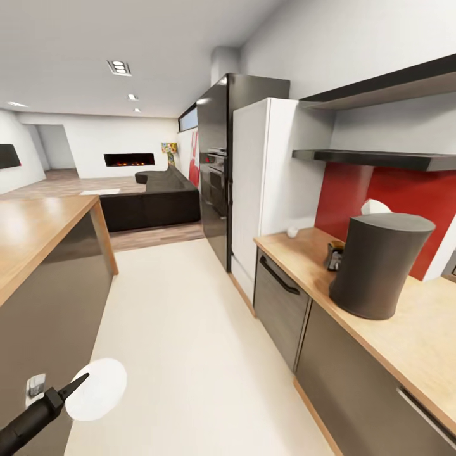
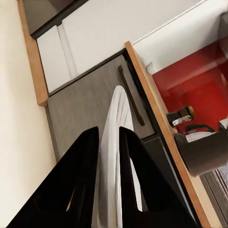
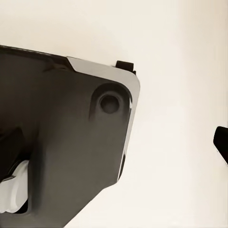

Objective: Set up a coffee station on the kitchen countertop: keep the coffee maker on the countertop, move the bottle of coffee from the kitchen shelf to the counter next to the coffee maker, place a paper coffee filter on top of the coffee maker, put the saucer next to the coffee maker with the coffee cup on the saucer, and place the electric kettle next to the coffee maker.

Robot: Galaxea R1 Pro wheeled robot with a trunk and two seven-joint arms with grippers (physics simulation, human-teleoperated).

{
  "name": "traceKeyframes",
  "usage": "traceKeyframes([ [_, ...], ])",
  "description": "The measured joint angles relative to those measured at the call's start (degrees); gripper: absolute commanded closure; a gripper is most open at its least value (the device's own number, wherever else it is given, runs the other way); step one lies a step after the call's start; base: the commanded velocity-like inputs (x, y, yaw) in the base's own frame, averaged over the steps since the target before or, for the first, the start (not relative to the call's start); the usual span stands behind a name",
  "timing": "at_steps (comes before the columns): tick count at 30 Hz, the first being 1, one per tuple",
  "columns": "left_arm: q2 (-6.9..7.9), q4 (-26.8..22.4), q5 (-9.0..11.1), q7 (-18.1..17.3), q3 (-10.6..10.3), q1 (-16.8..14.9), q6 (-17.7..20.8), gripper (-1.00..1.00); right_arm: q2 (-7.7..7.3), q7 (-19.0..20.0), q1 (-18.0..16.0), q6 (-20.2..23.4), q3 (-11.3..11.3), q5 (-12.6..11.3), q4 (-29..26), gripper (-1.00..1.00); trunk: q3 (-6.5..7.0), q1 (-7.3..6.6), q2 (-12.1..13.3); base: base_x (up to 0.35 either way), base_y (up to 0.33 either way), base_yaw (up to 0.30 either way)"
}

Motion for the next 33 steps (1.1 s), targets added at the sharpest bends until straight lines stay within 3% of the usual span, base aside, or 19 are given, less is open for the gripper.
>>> traceKeyframes([
  [10, 0.00, 0.02, -0.03, -0.01, 0.01, 0.00, 0.02, 1.00, 0.02, 0.06, 0.01, -1.28, 0.02, 0.10, 0.07, -1.00, 0.00, 0.00, 0.00, 0.333, 0.067, 0.001],
  [33, -0.01, 0.02, -0.02, -0.06, 0.01, -0.01, 0.09, 1.00, -0.01, -0.06, 0.08, -1.52, -0.07, -0.08, -0.02, -1.00, 0.00, 0.00, 0.00, 0.304, 0.165, -0.012],
])
